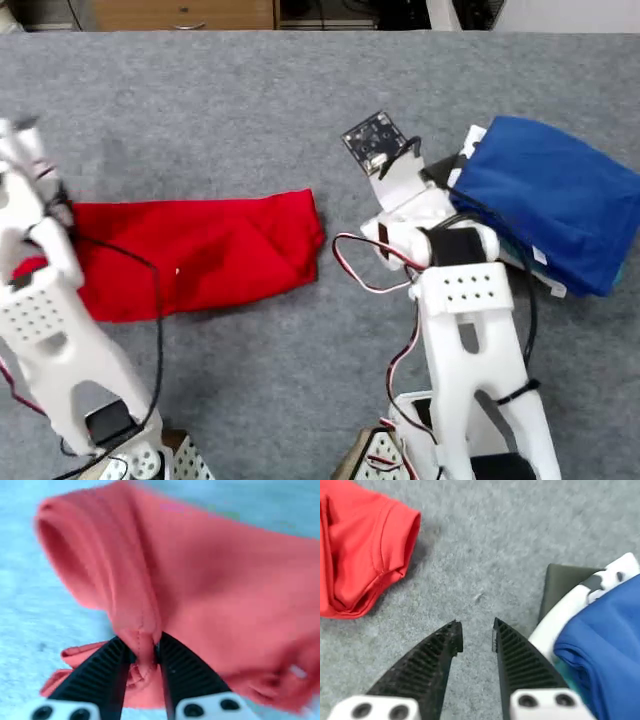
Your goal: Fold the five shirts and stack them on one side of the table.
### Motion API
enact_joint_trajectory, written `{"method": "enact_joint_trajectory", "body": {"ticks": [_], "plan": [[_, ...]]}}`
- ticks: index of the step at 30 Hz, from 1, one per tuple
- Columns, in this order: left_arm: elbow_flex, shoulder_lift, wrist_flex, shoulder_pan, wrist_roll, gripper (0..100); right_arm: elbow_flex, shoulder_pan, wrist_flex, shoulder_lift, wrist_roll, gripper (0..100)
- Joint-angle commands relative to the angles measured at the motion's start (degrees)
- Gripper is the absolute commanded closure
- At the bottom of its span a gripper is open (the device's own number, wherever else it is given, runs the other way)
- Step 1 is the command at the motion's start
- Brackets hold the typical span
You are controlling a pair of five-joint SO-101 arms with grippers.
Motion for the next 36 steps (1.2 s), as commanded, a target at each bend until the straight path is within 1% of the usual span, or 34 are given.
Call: {"method": "enact_joint_trajectory", "body": {"ticks": [1, 6, 9, 11, 16, 21, 25, 28, 31, 34, 36], "plan": [[8.3, -16.7, 0.8, 9.1, 1.3, 98, 2.7, 1.0, -4.8, 0.8, 0.1, 87.8], [17.1, -28.9, 0.8, 20.2, 6.2, 98, 8.8, 1.3, -11.8, 1.1, 0.1, 87.8], [18.1, -31.3, 0.8, 26.5, 12.6, 98, 11.5, 1.4, -15.0, 0.9, 0.1, 87.8], [17.5, -31.5, 0.8, 30.5, 14.9, 98, 12.1, 2.4, -15.7, 0.8, 0.1, 87.8], [15.7, -31.4, 0.8, 40.9, 15.7, 98, 11.7, 7.1, -16.4, 0.8, 0.1, 87.8], [14.9, -31.3, 0.3, 49.3, 16.7, 98, 12.0, 7.6, -17.3, 0.8, 0.1, 87.8], [14.8, -28.1, -2.9, 51.3, 17.1, 98, 12.0, 7.7, -17.2, 0.8, 0.1, 87.8], [12.5, -22.7, -3.6, 51.1, 19.9, 98, 12.0, 7.7, -17.2, 0.8, 0.1, 87.8], [7.5, -16.9, -1.5, 51.0, 21.6, 98, 12.0, 7.7, -17.2, 0.8, 0.1, 87.8], [2.5, -12.0, 0.6, 51.1, 21.6, 98, 11.9, 7.7, -17.2, 0.8, 0.1, 87.8], [1.3, -10.2, 0.6, 50.9, 21.7, 93, 11.8, 7.6, -17.2, 0.8, 0.1, 87.8]]}}
